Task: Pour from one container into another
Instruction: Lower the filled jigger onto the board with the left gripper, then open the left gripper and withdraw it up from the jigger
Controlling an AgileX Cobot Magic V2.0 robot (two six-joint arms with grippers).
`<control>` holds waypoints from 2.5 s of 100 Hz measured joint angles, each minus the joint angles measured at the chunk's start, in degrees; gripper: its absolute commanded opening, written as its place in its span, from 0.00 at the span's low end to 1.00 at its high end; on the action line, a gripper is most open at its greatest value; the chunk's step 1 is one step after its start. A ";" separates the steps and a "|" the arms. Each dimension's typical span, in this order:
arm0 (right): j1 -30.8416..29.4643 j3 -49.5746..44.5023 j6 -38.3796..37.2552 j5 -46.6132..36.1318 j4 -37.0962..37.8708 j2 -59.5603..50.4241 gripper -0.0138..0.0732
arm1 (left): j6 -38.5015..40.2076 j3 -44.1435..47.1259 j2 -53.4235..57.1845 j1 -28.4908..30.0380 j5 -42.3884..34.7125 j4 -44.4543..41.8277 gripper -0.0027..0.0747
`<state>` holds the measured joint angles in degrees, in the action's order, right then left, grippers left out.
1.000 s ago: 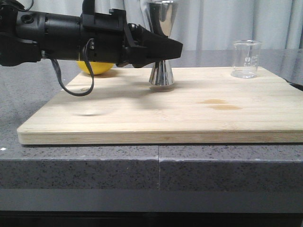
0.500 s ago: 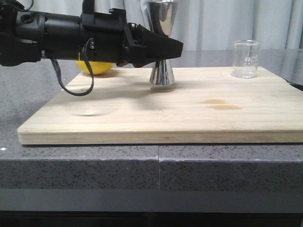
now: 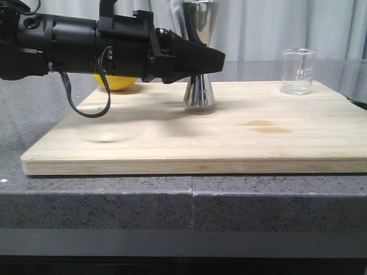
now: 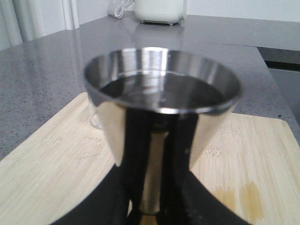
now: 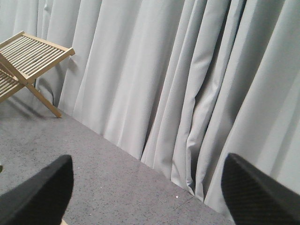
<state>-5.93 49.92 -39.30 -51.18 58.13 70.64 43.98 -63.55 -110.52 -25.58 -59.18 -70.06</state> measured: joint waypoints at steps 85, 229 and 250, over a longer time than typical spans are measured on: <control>0.00 0.00 0.00 -0.73 0.00 0.00 0.83 | 0.64 0.00 -0.16 0.00 2.08 -1.90 0.01; 0.00 0.00 0.00 -0.99 0.00 0.00 0.83 | 0.88 -0.42 -1.96 0.09 0.41 -1.70 0.68; 0.00 0.00 0.00 -0.99 0.00 0.00 0.83 | 1.39 -0.42 -1.96 0.09 0.41 -2.07 0.69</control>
<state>-5.93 49.92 -39.30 -52.17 58.13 70.64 45.37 -63.98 -112.47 -25.48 -58.77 -72.13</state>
